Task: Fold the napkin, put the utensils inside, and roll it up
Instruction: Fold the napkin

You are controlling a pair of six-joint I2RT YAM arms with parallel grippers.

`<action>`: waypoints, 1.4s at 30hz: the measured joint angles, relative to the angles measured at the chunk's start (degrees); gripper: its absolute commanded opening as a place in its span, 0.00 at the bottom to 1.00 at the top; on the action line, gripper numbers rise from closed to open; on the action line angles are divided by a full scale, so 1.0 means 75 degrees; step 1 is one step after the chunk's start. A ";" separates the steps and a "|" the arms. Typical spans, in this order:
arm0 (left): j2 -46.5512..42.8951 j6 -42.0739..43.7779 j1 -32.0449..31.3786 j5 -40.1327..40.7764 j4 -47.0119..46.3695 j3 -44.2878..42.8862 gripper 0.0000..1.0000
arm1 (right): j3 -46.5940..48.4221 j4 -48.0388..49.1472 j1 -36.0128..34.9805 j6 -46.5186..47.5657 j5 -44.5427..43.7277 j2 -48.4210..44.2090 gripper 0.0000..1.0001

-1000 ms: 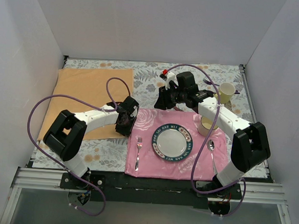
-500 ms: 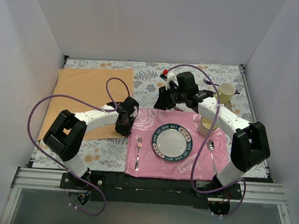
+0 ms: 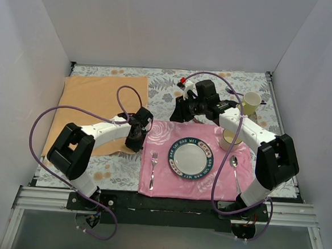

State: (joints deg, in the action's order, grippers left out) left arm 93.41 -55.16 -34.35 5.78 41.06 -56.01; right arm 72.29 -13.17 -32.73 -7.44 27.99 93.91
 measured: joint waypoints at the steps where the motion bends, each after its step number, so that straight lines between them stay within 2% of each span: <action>1: -0.0023 0.0009 0.0017 0.0044 0.0079 -0.0015 0.02 | 0.0000 0.0000 0.0000 -0.0006 0.0009 0.0006 0.34; 13: -0.0373 -0.0076 0.0268 -0.0090 0.0452 -0.0536 0.00 | -0.0026 0.0099 0.0000 -0.0079 0.0099 0.0044 0.35; 15: -0.0495 -0.0169 0.0469 -0.0265 0.0484 -0.0714 0.00 | -0.0064 0.0227 0.0000 -0.0157 0.0154 0.0061 0.43; 16: -0.0562 -0.0207 0.0565 -0.0315 0.0484 -0.0775 0.00 | -0.0085 0.0283 0.0000 -0.0210 0.0198 0.0090 0.52; 19: -0.0845 -0.0353 0.0868 -0.0662 0.0469 -0.0944 0.00 | -0.0233 0.0860 0.0000 -0.0638 0.0574 0.0338 0.61; 22: -0.1049 -0.0437 0.0973 -0.1040 0.0460 -0.1119 0.00 | -0.0361 0.1652 -0.0047 -0.1413 0.0968 0.0848 0.65; 28: -0.1192 -0.0548 0.1003 -0.1492 0.0460 -0.1172 0.00 | -0.0379 0.2547 -0.0408 -0.2704 0.1122 0.1679 0.66; 38: -0.1722 -0.0673 0.1886 -0.1559 0.0525 -0.1192 0.00 | -0.0280 0.2643 -0.0807 -0.3424 0.1078 0.2157 0.70; 42: -0.1880 -0.0685 0.1915 -0.1973 0.0408 -0.1198 0.00 | -0.0280 0.2862 -0.0883 -0.4106 0.0688 0.2157 0.71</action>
State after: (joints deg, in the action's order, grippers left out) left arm 79.31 -60.29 -19.99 -9.02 44.12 -64.99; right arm 70.19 8.29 -39.35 -38.24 33.15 110.08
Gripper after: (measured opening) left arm 0.010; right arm 0.704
